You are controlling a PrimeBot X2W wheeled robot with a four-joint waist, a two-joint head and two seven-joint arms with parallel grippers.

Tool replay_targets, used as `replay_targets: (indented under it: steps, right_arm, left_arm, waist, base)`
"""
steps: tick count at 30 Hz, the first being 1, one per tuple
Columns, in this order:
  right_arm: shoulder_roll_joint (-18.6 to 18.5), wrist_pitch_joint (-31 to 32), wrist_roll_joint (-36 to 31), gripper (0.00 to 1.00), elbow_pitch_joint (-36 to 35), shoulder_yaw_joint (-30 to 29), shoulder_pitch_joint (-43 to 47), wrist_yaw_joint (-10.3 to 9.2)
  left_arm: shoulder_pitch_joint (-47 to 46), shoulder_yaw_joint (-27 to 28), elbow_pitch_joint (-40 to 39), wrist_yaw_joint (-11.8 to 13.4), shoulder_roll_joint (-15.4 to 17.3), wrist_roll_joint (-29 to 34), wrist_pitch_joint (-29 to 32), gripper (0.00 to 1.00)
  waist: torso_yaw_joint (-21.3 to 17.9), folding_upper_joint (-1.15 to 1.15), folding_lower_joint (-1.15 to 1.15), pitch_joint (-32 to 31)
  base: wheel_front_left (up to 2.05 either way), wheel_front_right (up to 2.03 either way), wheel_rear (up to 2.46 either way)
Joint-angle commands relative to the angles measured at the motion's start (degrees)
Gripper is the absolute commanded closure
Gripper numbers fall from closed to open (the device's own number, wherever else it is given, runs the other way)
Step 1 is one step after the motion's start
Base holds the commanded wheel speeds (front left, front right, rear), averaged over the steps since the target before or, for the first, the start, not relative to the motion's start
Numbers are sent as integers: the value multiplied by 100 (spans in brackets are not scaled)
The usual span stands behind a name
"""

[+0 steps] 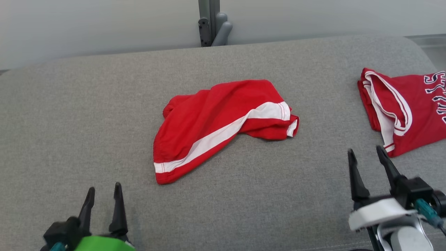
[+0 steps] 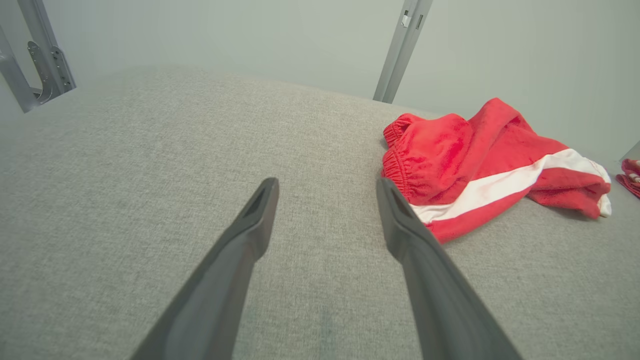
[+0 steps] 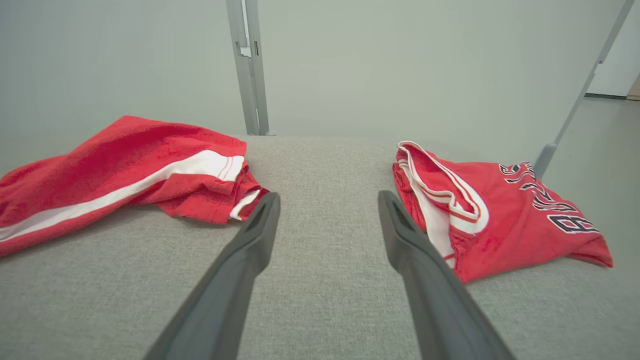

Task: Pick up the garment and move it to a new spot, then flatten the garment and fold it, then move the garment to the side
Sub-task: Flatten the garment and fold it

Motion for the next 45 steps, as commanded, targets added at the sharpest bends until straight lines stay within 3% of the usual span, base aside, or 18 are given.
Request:
replay_targets:
  steps: [1, 8, 19, 29, 40, 45]
  right_arm:
    - [-108, -14, 130, 0, 26, 225, -441, -9]
    - [-703, -14, 515, 0, 1131, 1191, -1980, -9]
    - [-812, 198, 1087, 0, 2737, 2392, -3672, -9]
    - [-740, 27, 1332, 0, 3439, 2697, -4032, -9]
    - [-830, -16, 1498, 0, 3528, 2740, -4082, -9]
    - [-754, -17, 1933, 0, 3524, 2821, -4046, -9]
  left_arm:
    - [-327, -145, 57, -18, 3, -64, -13, 0]
    - [-1527, -1105, 982, -11, 221, -371, -6, 0]
    - [-3024, -2168, 2334, -11, 279, -923, 140, 0]
    - [-3298, -2805, 2670, -10, 368, -1454, 49, 0]
    - [-3357, -3059, 2664, -10, 493, -1744, -23, 0]
    - [-3351, -3050, 2575, -10, 524, -1730, -16, 0]
  waist:
    - [68, 0, 0, 360]
    - [286, 0, 0, 927]
    - [588, 0, 0, 1438]
    - [657, 0, 0, 1422]
    - [594, 0, 0, 1347]
    - [583, 0, 0, 1329]
  base:
    - [0, 0, 0]
    - [0, 0, 0]
    - [0, 0, 0]
    - [0, 0, 0]
    - [0, 0, 0]
    - [0, 0, 0]
